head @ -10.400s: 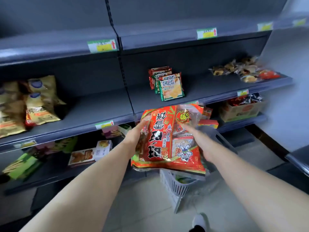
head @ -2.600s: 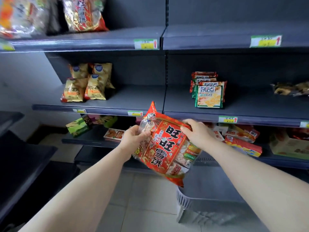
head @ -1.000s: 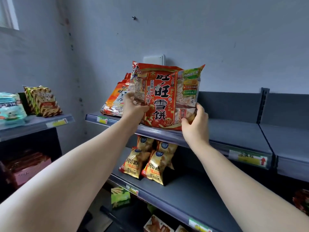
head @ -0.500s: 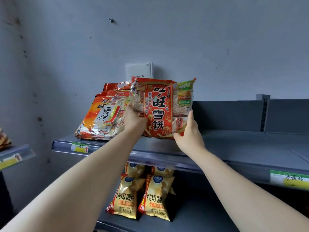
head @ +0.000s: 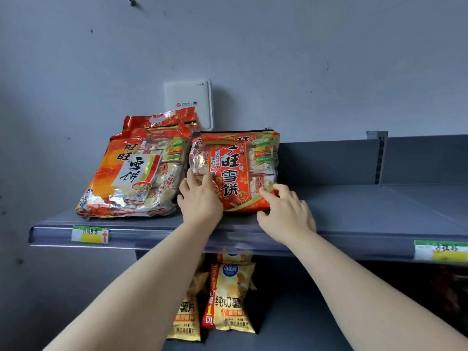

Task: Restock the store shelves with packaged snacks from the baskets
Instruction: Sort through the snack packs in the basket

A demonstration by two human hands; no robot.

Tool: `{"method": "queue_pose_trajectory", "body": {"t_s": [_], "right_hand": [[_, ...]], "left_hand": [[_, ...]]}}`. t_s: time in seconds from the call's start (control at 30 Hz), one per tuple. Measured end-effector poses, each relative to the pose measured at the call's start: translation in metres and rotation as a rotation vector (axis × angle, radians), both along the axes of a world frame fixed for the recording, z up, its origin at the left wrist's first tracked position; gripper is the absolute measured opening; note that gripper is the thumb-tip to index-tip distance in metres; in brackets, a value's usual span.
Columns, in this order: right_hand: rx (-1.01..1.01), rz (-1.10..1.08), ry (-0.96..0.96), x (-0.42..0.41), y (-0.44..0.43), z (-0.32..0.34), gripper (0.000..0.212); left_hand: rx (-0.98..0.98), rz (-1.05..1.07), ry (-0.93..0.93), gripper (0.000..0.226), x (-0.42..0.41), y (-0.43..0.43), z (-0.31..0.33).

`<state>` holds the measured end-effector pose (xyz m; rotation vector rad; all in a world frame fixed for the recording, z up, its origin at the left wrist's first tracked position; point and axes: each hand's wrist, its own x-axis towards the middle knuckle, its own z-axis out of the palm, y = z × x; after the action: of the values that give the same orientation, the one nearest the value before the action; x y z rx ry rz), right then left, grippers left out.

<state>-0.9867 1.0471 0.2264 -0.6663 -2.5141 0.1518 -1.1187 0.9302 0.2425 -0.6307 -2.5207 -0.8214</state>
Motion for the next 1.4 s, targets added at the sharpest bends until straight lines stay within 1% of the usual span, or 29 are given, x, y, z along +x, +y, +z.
{"method": "queue_pose_trajectory", "body": {"t_s": [0.07,0.13,0.2,0.27,0.37,0.43,0.53,0.7,0.77,0.8,0.9,1.0,1.1,1.23,1.4], "right_hand": [[0.021,-0.002,0.055,0.002,-0.001,-0.001,0.055],[0.103,0.019,0.172,0.006,-0.003,-0.005,0.046],[0.203,0.059,0.288,0.013,-0.005,-0.01,0.034],[0.272,0.068,0.379,0.026,-0.006,-0.017,0.025],[0.31,0.051,0.44,0.055,0.0,-0.031,0.023],[0.306,0.027,0.452,0.082,0.009,-0.04,0.029],[0.285,-0.054,0.416,0.136,0.025,-0.057,0.037],[0.134,-0.245,0.198,0.257,0.048,-0.098,0.039],[0.066,-0.295,0.119,0.309,0.053,-0.117,0.04],[0.033,-0.317,0.08,0.335,0.054,-0.126,0.04],[-0.079,-0.377,-0.038,0.408,0.055,-0.156,0.04],[-0.155,-0.438,-0.151,0.469,0.055,-0.183,0.038],[-0.292,-0.49,-0.297,0.52,0.054,-0.207,0.04],[-0.412,-0.558,-0.385,0.575,0.055,-0.236,0.042],[-0.502,-0.643,-0.459,0.611,0.066,-0.267,0.044]], "left_hand": [[0.06,-0.017,0.096,0.064,0.003,0.001,-0.002],[0.153,-0.081,0.19,0.055,0.009,0.0,-0.004],[0.232,-0.199,0.246,0.044,0.019,0.001,-0.006],[0.267,-0.344,0.284,0.036,0.033,0.002,-0.01],[0.305,-0.52,0.351,0.034,0.066,0.009,-0.016],[0.328,-0.606,0.386,0.034,0.091,0.018,-0.022],[0.342,-0.72,0.355,0.033,0.133,0.038,-0.032],[0.261,-0.828,0.22,0.036,0.229,0.065,-0.065],[0.197,-0.873,0.124,0.037,0.271,0.074,-0.083],[0.133,-0.9,0.057,0.037,0.292,0.078,-0.092],[-0.162,-0.961,-0.169,0.035,0.353,0.092,-0.124],[-0.404,-0.964,-0.316,0.044,0.41,0.107,-0.158],[-0.555,-1.008,-0.339,0.042,0.458,0.115,-0.194],[-0.742,-1.069,-0.373,0.044,0.499,0.122,-0.241],[-0.828,-1.014,-0.437,0.037,0.521,0.131,-0.293]]}}
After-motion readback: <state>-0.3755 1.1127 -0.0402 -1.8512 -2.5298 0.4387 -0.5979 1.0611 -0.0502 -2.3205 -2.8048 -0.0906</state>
